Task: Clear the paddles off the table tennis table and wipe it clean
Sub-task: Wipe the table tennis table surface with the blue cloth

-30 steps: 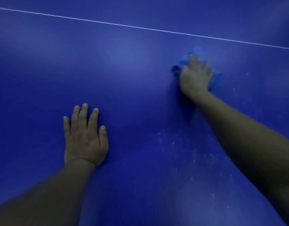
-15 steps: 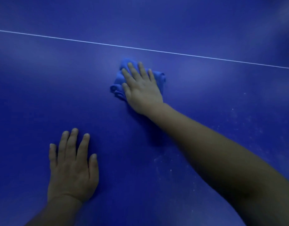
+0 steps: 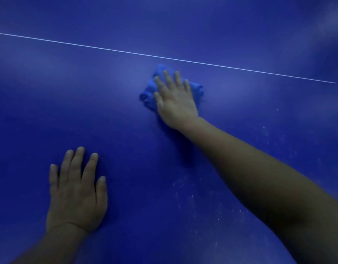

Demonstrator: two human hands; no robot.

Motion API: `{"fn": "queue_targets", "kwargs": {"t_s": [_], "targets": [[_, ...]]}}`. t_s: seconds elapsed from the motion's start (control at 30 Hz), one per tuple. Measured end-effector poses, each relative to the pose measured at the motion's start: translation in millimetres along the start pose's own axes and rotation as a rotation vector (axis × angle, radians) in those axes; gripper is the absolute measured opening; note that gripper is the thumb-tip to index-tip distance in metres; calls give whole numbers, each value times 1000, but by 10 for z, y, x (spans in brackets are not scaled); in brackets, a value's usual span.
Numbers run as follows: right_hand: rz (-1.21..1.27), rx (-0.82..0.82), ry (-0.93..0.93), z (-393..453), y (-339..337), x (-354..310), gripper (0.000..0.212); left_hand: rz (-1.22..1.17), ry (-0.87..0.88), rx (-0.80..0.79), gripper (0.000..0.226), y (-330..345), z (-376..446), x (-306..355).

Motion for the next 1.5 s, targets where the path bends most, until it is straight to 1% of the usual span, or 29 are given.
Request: {"fn": "queue_targets", "kwargs": {"t_s": [0.03, 0.07, 0.13, 0.2, 0.23, 0.27, 0.3, 0.33, 0.4, 0.5, 0.57, 0.6, 0.63, 0.7, 0.73, 0.77, 0.83, 0.87, 0.93, 1.0, 1.03, 1.07, 1.1, 1.2, 1.23, 1.27, 1.3, 1.37, 1.5], "targets": [[6, -48, -87, 4, -46, 30, 54, -1, -2, 2, 64, 1, 0, 1], [-22, -26, -69, 47, -69, 262, 54, -4, -2, 7, 64, 1, 4, 4], [-114, 95, 200, 132, -162, 993, 59, -6, 0, 20, 64, -4, 17, 12], [-73, 96, 596, 80, -266, 1816, 58, -5, 0, 23, 64, 0, 25, 20], [0, 61, 725, 15, -313, 1999, 56, 0, 2, 22, 64, 1, 26, 16], [51, 38, 757, -46, -311, 2014, 56, 6, 6, 19, 64, 2, 22, 13], [51, 40, 681, -113, -280, 1889, 57, 10, 10, 19, 64, 2, 20, 13], [43, 46, 533, -220, -246, 1691, 59, 14, 10, 21, 64, -5, 18, 12], [30, 4, 149, -629, -177, 1165, 61, 12, 7, 15, 64, -12, 14, 16], [1, -147, -452, -1784, -78, 446, 54, -3, 3, 15, 65, -4, -5, 11], [-14, -184, -641, -1935, -124, 518, 54, -5, 1, 23, 65, -4, -6, 18], [-39, -136, -602, -1726, -132, 673, 55, -5, 1, 25, 65, -5, -5, 21], [-39, -68, -454, -1429, -133, 834, 57, -9, 3, 29, 65, -2, 0, 19], [-3, -15, -9, -781, -227, 1128, 62, -20, 8, 40, 65, 7, -2, 5], [29, -19, 153, -550, -259, 1191, 63, -22, 12, 47, 64, 11, -6, 0], [43, -11, 228, -442, -236, 1136, 63, -23, 15, 54, 64, 15, -12, -3], [38, -15, 116, -564, -157, 726, 66, -28, 18, 59, 64, 21, -10, -11], [53, -30, -39, -803, -130, 471, 66, -31, 19, 58, 64, 23, -13, -15], [52, -100, -472, -1607, -56, 56, 58, -36, 17, 64, 64, 24, -22, -14], [26, -198, -841, -2310, -101, 16, 52, -33, 19, 78, 64, 28, -16, -9], [20, -217, -926, -2369, -146, 161, 51, -30, 22, 77, 64, 30, -14, -8], [-4, -192, -924, -2235, -153, 376, 50, -29, 23, 74, 64, 36, -9, -12], [-35, -133, -812, -1988, -139, 605, 50, -32, 22, 75, 64, 38, -6, -17], [-30, 1, -155, -1166, -230, 1201, 61, -39, 23, 80, 64, 46, -15, -9], [-7, 10, 22, -1054, -250, 1271, 65, -40, 22, 80, 64, 48, -19, -4], [8, 23, 114, -1076, -242, 1225, 68, -41, 20, 82, 63, 48, -23, -4], [12, 26, 114, -1200, -194, 1114, 68, -39, 18, 85, 64, 46, -19, -2], [38, 40, -83, -1756, -123, 721, 60, -34, 13, 76, 64, 33, -15, 7], [18, -135, -751, -3400, -63, 142, 49, -31, 8, 45, 69, 26, -43, 8]]}}
Point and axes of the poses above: each hand's wrist, its own z-axis towards the middle knuckle, its own y-axis out of the palm, x = y × z, the point moved 1 cm from there along z, towards the middle knuckle, and after that the axes turned 3 degrees about y, right-handed, at the moved point
